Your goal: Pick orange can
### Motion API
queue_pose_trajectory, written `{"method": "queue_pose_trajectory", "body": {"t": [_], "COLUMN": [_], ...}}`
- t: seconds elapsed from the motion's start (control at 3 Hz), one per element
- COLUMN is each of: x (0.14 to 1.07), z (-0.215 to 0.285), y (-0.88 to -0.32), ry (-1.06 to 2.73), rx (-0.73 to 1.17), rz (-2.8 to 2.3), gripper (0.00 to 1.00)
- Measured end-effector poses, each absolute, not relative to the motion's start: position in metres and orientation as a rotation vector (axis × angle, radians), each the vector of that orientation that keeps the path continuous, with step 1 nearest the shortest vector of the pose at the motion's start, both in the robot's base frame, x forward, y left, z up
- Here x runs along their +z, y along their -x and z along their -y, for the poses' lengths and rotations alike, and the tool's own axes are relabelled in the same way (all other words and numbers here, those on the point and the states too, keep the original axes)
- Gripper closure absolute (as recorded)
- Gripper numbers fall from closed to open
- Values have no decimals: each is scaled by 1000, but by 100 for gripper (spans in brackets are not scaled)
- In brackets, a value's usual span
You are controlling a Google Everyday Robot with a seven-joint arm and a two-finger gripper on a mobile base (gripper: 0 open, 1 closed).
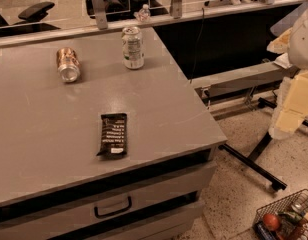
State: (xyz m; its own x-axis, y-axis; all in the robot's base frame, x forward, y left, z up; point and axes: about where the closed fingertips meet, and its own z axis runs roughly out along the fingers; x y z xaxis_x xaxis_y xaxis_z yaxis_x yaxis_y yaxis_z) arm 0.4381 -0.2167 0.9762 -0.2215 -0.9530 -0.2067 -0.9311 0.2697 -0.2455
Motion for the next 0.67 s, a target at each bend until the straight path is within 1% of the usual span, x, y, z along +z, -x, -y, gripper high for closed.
{"method": "queue_pose_trajectory", "body": {"t": [0.33, 0.67], "x": [976, 972], "z": [217, 199], "y": [-438, -445], "ry": [1725, 1697], "rx": [-99, -29], "rz": [-2232, -2184], "gripper": [0, 0]}}
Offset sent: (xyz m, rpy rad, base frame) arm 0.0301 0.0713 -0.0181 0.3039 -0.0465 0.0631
